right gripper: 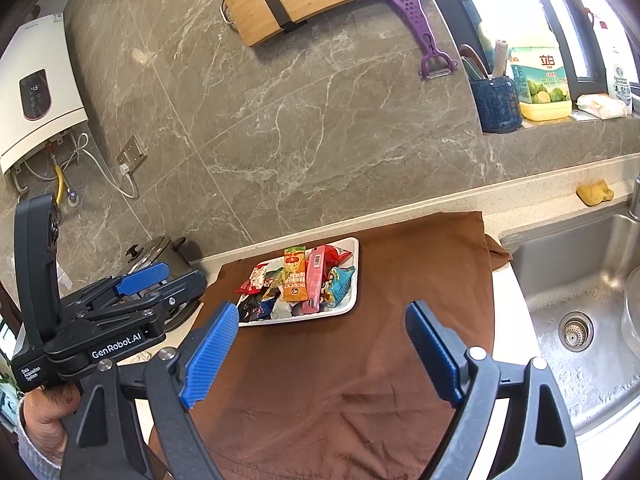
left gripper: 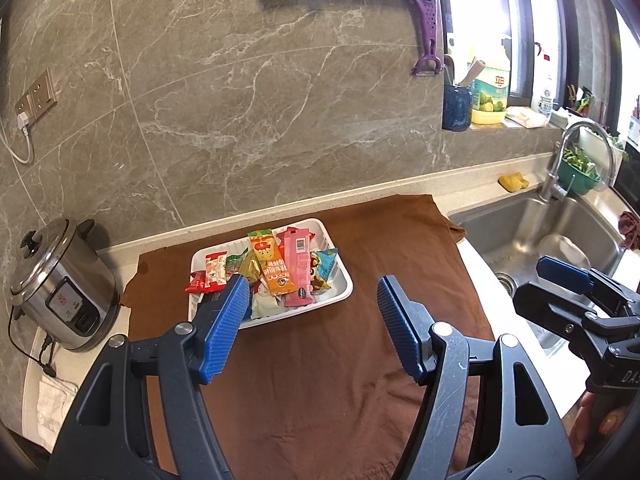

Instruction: Organize snacks

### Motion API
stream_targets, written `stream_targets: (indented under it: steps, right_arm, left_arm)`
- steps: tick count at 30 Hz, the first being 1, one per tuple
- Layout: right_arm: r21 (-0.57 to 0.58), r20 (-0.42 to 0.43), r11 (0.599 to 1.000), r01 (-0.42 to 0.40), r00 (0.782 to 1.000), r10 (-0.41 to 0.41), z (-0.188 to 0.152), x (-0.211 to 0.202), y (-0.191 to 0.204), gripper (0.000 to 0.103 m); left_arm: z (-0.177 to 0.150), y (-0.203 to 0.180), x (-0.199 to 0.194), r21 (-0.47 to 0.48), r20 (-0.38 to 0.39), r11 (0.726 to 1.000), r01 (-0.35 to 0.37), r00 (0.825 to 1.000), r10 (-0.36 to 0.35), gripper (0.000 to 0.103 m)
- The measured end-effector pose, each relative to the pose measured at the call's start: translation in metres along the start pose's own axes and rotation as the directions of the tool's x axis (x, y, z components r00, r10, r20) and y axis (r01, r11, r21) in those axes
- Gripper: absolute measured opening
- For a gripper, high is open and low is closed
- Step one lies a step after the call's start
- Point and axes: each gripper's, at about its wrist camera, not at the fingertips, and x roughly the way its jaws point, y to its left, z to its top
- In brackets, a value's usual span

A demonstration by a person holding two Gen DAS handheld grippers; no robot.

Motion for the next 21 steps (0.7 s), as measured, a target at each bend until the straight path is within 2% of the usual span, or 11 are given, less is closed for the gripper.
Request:
stream_targets:
  steps: [21]
  right_arm:
    - [-0.001, -0.018, 1.000, -0.024, 1.000, 0.024, -0.006, 0.003, 0.007, 0.088]
  left_arm:
    - [-0.012, 0.007, -0.018, 0.019, 0.012, 0.999, -0.048, 0.999, 0.048, 0.065]
